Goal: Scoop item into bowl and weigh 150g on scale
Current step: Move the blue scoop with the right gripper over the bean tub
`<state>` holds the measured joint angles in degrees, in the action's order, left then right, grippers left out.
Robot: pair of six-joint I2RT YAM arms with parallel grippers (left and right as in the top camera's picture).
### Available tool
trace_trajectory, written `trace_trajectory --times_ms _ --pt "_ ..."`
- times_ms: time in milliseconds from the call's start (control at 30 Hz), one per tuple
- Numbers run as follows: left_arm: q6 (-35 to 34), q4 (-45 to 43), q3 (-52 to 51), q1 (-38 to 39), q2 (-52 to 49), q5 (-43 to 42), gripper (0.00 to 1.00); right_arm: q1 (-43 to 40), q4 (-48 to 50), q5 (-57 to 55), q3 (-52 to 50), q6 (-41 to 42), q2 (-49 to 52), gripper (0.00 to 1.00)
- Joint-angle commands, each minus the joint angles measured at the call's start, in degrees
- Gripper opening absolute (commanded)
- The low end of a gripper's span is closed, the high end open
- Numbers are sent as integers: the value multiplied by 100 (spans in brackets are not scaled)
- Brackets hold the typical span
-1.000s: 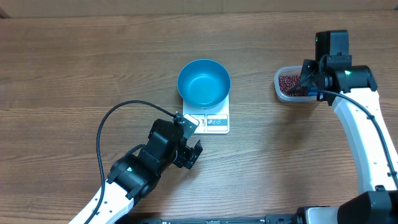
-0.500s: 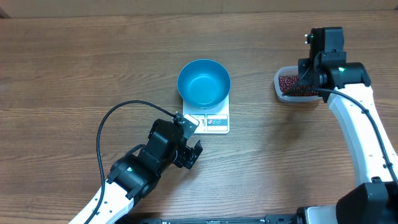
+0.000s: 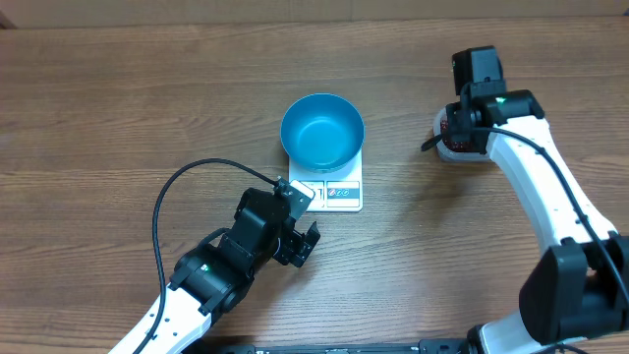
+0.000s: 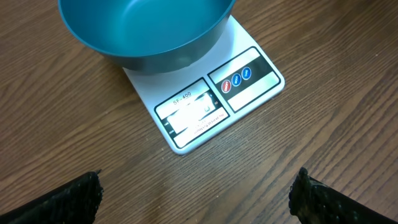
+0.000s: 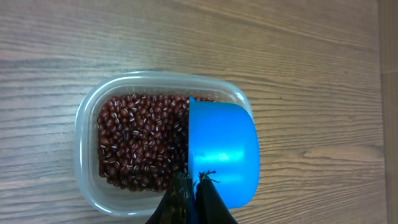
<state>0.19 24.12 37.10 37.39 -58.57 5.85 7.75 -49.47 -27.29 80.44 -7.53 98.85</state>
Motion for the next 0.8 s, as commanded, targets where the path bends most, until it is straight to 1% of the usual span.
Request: trace_trajectory --times_ms 0,133,200,467,767 --pt "-17 -15 -42 -24 -28 52 100 101 -11 -411 168 -4 247 4" --pt "-17 -15 -42 -24 -28 52 99 157 -74 -546 168 9 341 4" --pt "-17 -15 -42 -24 -28 52 100 168 -76 -542 168 164 341 4" --pt "-17 -15 -42 -24 -28 55 100 160 -160 448 168 323 341 4" --pt "-17 -15 -42 -24 -28 55 100 155 -326 667 162 476 341 4"
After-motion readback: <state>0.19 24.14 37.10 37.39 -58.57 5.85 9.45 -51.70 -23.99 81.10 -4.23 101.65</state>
